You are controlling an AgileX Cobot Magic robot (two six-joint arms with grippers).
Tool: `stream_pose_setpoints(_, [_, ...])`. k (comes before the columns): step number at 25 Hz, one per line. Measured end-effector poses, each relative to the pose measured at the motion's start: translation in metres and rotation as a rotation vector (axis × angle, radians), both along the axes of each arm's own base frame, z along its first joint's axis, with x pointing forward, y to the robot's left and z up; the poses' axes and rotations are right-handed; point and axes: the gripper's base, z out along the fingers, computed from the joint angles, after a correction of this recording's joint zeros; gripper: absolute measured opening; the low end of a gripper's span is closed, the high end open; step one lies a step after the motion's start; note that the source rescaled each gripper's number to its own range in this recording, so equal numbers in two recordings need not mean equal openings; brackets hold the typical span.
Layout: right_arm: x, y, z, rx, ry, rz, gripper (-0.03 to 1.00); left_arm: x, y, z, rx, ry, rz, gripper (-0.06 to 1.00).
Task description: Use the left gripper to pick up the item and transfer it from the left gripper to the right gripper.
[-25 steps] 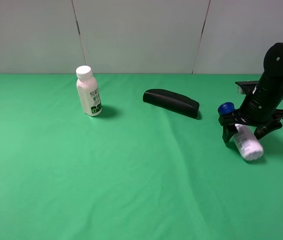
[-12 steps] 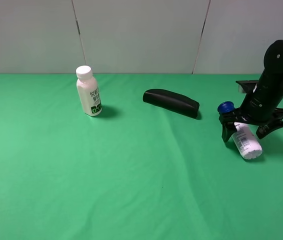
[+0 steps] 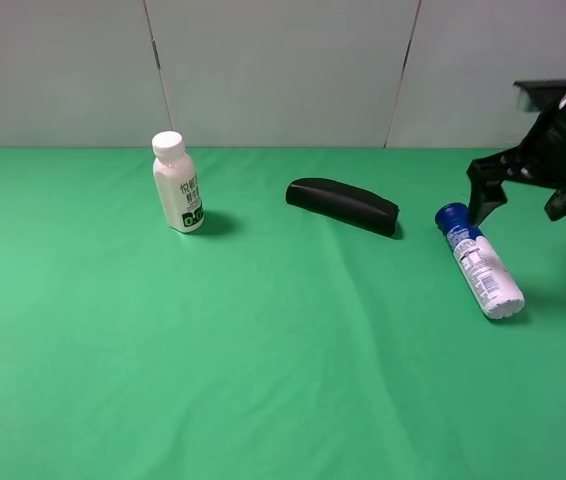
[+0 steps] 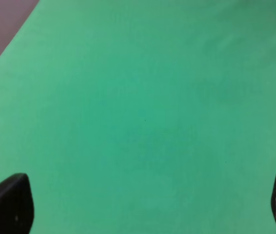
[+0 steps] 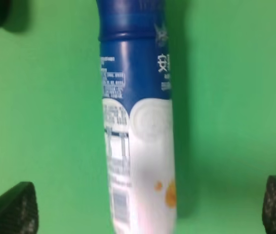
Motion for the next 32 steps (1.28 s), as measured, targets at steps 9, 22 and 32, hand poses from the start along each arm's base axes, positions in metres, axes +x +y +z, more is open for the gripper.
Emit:
stream_pose_setpoints(9, [-0.054,-0.005,0.07,0.011,-0.119,-0.002,1.0,0.0,0.0,0.0,0.0,0.0,0.0,0.98])
stream_pose_setpoints(22, [-0.182,-0.018,0.07,0.029,-0.316,0.0,1.0,0.0,0.0,0.0,0.0,0.0,0.0,0.98])
stream_pose_setpoints(32, [-0.28,-0.025,0.053,0.089,-0.69,0.002,1.0,0.0,0.0,0.0,0.0,0.0,0.0,0.98])
